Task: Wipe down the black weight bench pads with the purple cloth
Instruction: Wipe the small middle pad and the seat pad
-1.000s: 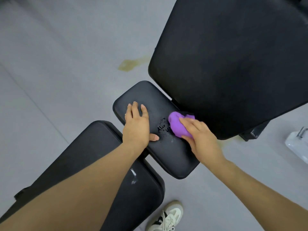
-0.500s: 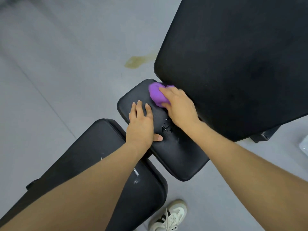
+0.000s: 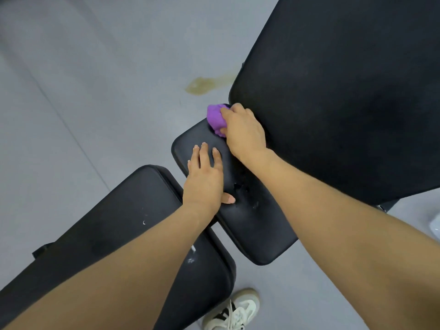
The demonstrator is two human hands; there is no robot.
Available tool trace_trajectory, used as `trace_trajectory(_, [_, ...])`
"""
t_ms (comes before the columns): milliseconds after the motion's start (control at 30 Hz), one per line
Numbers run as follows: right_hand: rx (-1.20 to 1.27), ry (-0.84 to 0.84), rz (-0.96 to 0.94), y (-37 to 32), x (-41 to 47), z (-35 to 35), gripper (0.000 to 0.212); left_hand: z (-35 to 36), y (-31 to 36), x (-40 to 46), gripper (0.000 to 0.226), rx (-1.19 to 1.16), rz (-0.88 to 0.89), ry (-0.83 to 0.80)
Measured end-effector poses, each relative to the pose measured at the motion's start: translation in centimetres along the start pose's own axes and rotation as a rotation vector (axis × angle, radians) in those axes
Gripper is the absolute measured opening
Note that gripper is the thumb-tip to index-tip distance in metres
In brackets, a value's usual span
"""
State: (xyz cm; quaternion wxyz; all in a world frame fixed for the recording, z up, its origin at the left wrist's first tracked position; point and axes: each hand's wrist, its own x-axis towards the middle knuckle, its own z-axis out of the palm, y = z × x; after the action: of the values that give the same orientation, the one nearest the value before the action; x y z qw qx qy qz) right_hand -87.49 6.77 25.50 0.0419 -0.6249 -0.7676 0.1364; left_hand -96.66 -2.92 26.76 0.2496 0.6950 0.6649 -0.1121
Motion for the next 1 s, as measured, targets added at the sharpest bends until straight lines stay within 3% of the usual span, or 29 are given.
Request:
trace_trajectory(100, [0.095, -0.048, -0.059, 2.0, -2.2, -0.4, 0.042, -0.1, 0.1, 0.0, 0.113, -0.021, -0.005, -0.014])
trace_trajectory(267, [0.086, -0.067, 0.004, 5.6, -14.1, -0.8, 0.054, -0.1, 0.0, 0.0, 0.114, -0.042, -0.005, -0.012])
trace_trajectory(433, [-0.066, -0.097, 0.020, 2.9, -8.6, -0.8, 0.052, 0.0, -0.2, 0.0, 0.115, -0.075, -0.001, -0.005])
trace_trajectory(567, [-0.027, -0.062, 0.066, -0.6, -1.2, -0.4, 0.036, 0.0, -0.6, 0.0, 0.115, -0.087, 0.024, -0.002])
trace_trajectory(633, [-0.009, -0.063, 0.030, -0.7, -0.1, -0.4, 0.037, -0.1, -1.1, -0.4, 0.113, -0.084, 0.059, 0.007])
trace_trajectory(867, [0.030, -0.054, -0.071, 3.9, -14.0, -0.8, 0.055, -0.7, -5.0, -2.4, 0.101, -0.210, -0.051, 0.070])
trace_trajectory(1000, [0.021, -0.054, 0.001, 2.8, -12.4, -0.4, 0.054, -0.7, -4.4, -1.9, 0.098, -0.308, -0.074, 0.042])
